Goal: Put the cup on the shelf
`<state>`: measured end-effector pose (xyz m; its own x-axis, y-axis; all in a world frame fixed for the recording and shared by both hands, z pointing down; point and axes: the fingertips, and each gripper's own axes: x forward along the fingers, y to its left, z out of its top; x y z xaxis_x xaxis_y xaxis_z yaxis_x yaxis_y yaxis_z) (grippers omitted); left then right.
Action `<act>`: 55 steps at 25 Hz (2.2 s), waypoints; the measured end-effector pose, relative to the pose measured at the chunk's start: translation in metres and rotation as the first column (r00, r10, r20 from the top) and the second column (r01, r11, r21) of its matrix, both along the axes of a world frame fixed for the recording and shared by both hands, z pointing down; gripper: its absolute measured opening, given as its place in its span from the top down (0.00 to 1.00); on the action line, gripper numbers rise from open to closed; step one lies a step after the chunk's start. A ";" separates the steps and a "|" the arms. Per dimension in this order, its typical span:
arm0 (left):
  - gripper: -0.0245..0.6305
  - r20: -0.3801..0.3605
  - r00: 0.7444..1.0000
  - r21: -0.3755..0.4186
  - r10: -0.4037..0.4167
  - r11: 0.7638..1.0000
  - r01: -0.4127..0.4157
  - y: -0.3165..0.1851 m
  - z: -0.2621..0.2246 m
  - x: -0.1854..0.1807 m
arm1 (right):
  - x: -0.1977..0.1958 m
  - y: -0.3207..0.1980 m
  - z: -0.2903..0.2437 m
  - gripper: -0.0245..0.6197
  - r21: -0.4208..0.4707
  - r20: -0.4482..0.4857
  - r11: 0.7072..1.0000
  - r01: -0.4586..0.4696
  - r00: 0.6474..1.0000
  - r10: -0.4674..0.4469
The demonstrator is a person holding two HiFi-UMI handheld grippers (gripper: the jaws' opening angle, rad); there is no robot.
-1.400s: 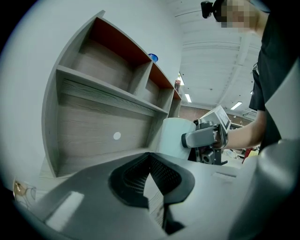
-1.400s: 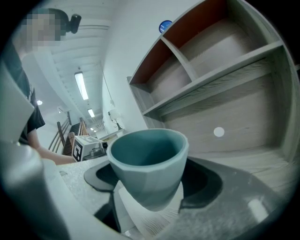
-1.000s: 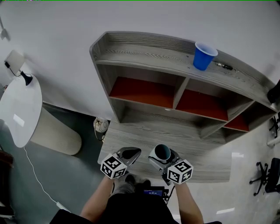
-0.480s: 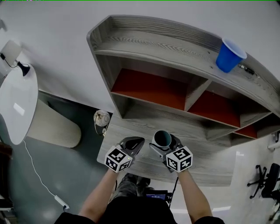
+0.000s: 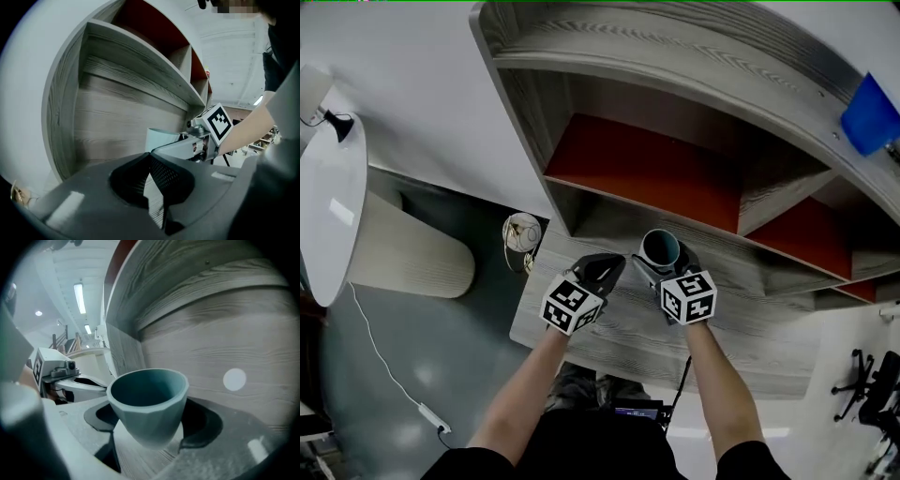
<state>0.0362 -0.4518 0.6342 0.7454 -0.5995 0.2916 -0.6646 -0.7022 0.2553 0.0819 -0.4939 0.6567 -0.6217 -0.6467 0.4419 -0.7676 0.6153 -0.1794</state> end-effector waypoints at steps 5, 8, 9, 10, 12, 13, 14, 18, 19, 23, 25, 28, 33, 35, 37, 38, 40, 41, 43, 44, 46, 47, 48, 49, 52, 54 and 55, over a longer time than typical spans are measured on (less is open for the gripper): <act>0.97 -0.007 1.000 -0.004 -0.012 1.000 0.012 -0.016 0.013 -0.001 | 0.000 -0.030 0.025 0.37 0.017 -0.026 0.999 -0.036 0.999 0.036; 0.97 -0.011 1.000 -0.012 -0.012 1.000 0.012 -0.018 0.019 -0.002 | 0.001 -0.041 0.034 0.37 0.027 -0.041 0.998 -0.048 0.998 0.049; 0.97 -0.011 1.000 -0.012 -0.012 1.000 0.012 -0.019 0.020 -0.003 | 0.000 -0.045 0.037 0.37 0.032 -0.049 0.998 -0.047 0.998 0.049; 0.97 -0.011 1.000 -0.012 -0.013 1.000 0.013 -0.019 0.022 -0.005 | -0.001 -0.048 0.039 0.37 0.039 -0.053 0.998 -0.047 0.997 0.049; 0.97 -0.012 1.000 -0.013 -0.015 1.000 0.015 -0.019 0.024 -0.007 | -0.003 -0.054 0.041 0.37 0.053 -0.055 0.997 -0.047 0.997 0.050; 0.97 -0.011 1.000 -0.015 -0.016 1.000 0.016 -0.019 0.025 -0.009 | -0.005 -0.056 0.042 0.37 0.060 -0.057 0.997 -0.047 0.997 0.050; 0.97 -0.009 1.000 -0.017 -0.018 1.000 0.017 -0.019 0.027 -0.011 | -0.006 -0.059 0.043 0.37 0.065 -0.057 0.997 -0.047 0.997 0.051; 0.97 -0.003 1.000 -0.025 -0.025 0.999 0.025 -0.014 0.030 -0.019 | -0.009 -0.065 0.041 0.37 0.084 -0.047 0.995 -0.055 0.997 0.059; 0.97 -0.002 1.000 -0.027 -0.028 0.999 0.028 -0.013 0.031 -0.021 | -0.010 -0.065 0.041 0.37 0.086 -0.046 0.995 -0.056 0.997 0.060; 0.97 -0.006 0.999 -0.036 -0.039 0.999 0.039 -0.010 0.033 -0.027 | -0.009 -0.061 0.042 0.37 0.085 -0.051 0.995 -0.055 0.997 0.060; 0.97 -0.008 0.999 -0.041 -0.042 0.998 0.042 -0.008 0.033 -0.028 | -0.007 -0.059 0.044 0.37 0.080 -0.060 0.995 -0.055 0.996 0.060; 0.97 -0.006 0.999 -0.050 -0.038 0.998 0.038 -0.004 0.031 -0.028 | -0.004 -0.056 0.046 0.37 0.064 -0.066 0.996 -0.060 0.996 0.064; 0.97 0.002 1.000 -0.057 -0.019 0.998 0.019 0.003 0.025 -0.026 | -0.001 -0.049 0.043 0.36 0.029 -0.059 0.998 -0.060 0.996 0.062; 0.97 0.002 1.000 -0.058 -0.017 0.998 0.017 0.005 0.021 -0.026 | 0.001 -0.045 0.041 0.32 0.016 -0.058 0.998 -0.062 0.996 0.062; 0.97 0.003 1.000 -0.058 -0.015 0.998 0.015 0.006 0.017 -0.026 | 0.003 -0.040 0.039 0.31 0.008 -0.058 0.998 -0.064 0.996 0.064; 0.97 0.004 1.000 -0.058 -0.013 0.998 0.013 0.007 0.015 -0.025 | 0.004 -0.037 0.036 0.31 0.005 -0.056 0.998 -0.066 0.996 0.067; 0.97 0.004 1.000 -0.060 -0.009 0.998 0.009 0.010 0.010 -0.023 | 0.008 -0.030 0.031 0.30 -0.002 -0.054 0.998 -0.070 0.996 0.070; 0.97 0.003 1.000 -0.061 -0.007 0.998 0.007 0.012 0.008 -0.022 | 0.011 -0.025 0.028 0.30 -0.004 -0.055 0.998 -0.070 0.996 0.070; 0.97 0.002 1.000 -0.062 -0.001 0.998 0.001 0.016 0.002 -0.019 | 0.016 -0.016 0.019 0.30 -0.006 -0.053 0.997 -0.072 0.996 0.071; 0.97 0.002 1.000 -0.061 0.002 0.998 -0.002 0.017 -0.002 -0.018 | 0.019 -0.011 0.014 0.30 -0.006 -0.050 0.997 -0.074 0.996 0.073; 0.97 0.001 1.000 -0.060 0.005 0.998 -0.005 0.020 -0.008 -0.016 | 0.024 0.001 0.004 0.30 -0.006 -0.038 0.997 -0.076 0.996 0.075; 0.97 0.001 1.000 -0.060 0.007 0.998 -0.007 0.022 -0.011 -0.014 | 0.027 0.007 -0.001 0.30 -0.006 -0.032 0.997 -0.076 0.997 0.076; 0.97 0.000 1.000 -0.059 0.010 0.998 -0.010 0.024 -0.015 -0.012 | 0.030 0.013 -0.007 0.31 -0.007 -0.025 0.997 -0.075 0.997 0.075; 0.97 0.001 1.000 -0.057 0.015 0.998 -0.015 0.026 -0.018 -0.010 | 0.032 0.020 -0.013 0.31 -0.009 -0.017 0.997 -0.074 0.997 0.074; 0.97 0.001 1.000 -0.045 0.031 0.999 -0.031 0.034 -0.030 -0.005 | 0.040 0.040 -0.031 0.31 -0.028 0.017 0.998 -0.061 0.998 0.061; 0.97 0.001 0.999 -0.035 0.042 0.999 -0.042 0.037 -0.038 -0.001 | 0.047 0.052 -0.044 0.32 -0.037 0.049 0.998 -0.052 0.997 0.054; 0.97 0.002 0.999 -0.029 0.049 0.998 -0.049 0.039 -0.041 0.002 | 0.050 0.057 -0.051 0.35 -0.032 0.062 0.998 -0.052 0.997 0.054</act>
